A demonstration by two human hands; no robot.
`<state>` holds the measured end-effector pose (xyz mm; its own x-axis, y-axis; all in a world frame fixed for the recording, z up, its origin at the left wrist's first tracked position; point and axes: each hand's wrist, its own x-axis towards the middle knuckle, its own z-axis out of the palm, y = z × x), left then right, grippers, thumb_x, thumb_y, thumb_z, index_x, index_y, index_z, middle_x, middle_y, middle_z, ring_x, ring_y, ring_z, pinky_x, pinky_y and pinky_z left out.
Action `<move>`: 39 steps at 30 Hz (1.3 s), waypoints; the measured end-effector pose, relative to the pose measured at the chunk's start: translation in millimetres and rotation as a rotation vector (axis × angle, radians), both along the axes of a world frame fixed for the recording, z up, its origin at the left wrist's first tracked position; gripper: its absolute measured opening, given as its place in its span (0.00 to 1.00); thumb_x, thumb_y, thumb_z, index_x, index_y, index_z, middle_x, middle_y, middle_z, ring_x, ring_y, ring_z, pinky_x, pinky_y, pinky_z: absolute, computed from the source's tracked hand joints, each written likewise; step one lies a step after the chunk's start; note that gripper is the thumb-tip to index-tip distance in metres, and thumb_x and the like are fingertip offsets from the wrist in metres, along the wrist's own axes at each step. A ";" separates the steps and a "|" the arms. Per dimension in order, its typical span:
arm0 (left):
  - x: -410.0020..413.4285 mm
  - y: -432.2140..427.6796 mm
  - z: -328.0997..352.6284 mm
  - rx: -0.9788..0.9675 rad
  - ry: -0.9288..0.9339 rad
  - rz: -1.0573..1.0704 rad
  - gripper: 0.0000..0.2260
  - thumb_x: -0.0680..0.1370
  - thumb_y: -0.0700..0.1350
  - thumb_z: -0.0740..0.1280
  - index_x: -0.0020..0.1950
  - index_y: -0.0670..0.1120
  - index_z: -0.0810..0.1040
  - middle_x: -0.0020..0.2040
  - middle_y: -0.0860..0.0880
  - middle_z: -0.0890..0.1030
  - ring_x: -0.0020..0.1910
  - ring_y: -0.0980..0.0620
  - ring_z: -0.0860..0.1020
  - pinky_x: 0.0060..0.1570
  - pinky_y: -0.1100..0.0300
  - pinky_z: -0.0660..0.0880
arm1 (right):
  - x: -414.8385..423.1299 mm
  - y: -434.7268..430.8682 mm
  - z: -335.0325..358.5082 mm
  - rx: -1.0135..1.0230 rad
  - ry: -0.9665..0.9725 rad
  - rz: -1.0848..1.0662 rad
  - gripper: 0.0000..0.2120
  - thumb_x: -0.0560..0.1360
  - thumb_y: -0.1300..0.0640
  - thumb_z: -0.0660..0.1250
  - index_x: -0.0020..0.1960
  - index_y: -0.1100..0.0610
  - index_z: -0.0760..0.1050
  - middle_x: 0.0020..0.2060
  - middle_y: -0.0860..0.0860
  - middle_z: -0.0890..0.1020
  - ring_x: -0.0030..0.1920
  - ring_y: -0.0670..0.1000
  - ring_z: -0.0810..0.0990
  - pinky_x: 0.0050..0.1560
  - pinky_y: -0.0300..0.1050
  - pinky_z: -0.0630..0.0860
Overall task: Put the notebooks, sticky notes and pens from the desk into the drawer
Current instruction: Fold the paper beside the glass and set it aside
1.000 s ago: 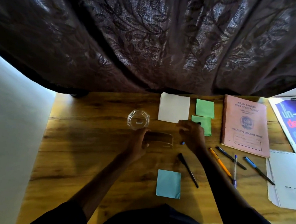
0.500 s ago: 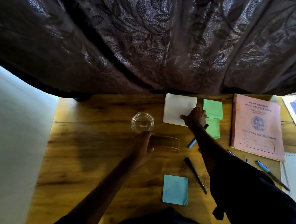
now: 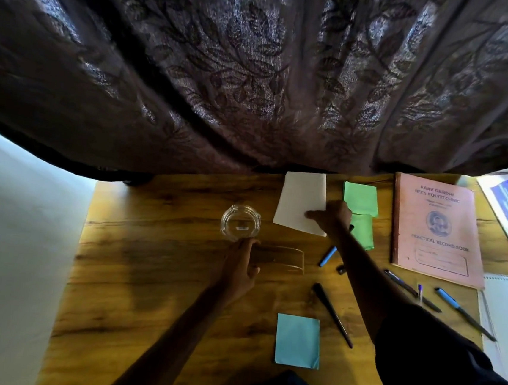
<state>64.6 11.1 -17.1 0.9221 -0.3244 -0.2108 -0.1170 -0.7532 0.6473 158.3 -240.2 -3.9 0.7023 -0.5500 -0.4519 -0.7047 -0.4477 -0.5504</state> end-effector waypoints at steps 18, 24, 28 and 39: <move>-0.5 -16.2 141.6 -0.687 0.422 0.315 0.27 0.75 0.61 0.71 0.69 0.48 0.75 0.63 0.50 0.81 0.61 0.49 0.80 0.60 0.50 0.79 | -145.2 21.2 148.5 0.742 -0.489 0.155 0.20 0.71 0.57 0.77 0.62 0.56 0.79 0.55 0.50 0.85 0.55 0.52 0.84 0.54 0.51 0.83; -21.3 -19.9 146.5 -0.649 0.287 0.258 0.06 0.76 0.50 0.74 0.50 0.52 0.81 0.52 0.50 0.84 0.54 0.50 0.83 0.53 0.54 0.82 | -172.9 14.8 140.9 0.667 -0.496 0.171 0.19 0.72 0.52 0.77 0.61 0.51 0.80 0.54 0.47 0.85 0.53 0.49 0.84 0.44 0.43 0.81; -24.4 -13.9 142.2 -0.567 0.286 0.172 0.07 0.76 0.50 0.74 0.52 0.51 0.81 0.54 0.49 0.84 0.55 0.50 0.83 0.55 0.52 0.82 | -172.7 10.9 140.8 0.636 -0.528 0.055 0.16 0.74 0.48 0.74 0.60 0.52 0.81 0.53 0.48 0.86 0.54 0.52 0.85 0.50 0.50 0.83; -11.5 0.1 133.2 -0.599 0.320 0.299 0.18 0.75 0.44 0.76 0.61 0.38 0.80 0.59 0.44 0.82 0.55 0.47 0.82 0.39 0.61 0.83 | -144.2 8.7 131.7 0.187 -0.543 0.062 0.09 0.77 0.50 0.72 0.53 0.54 0.83 0.48 0.47 0.87 0.47 0.48 0.86 0.51 0.56 0.84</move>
<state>53.1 11.1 116.1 0.9124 -0.2132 -0.3494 0.3005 -0.2305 0.9255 14.1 -231.5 127.8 0.8891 -0.4460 -0.1030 -0.2746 -0.3396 -0.8996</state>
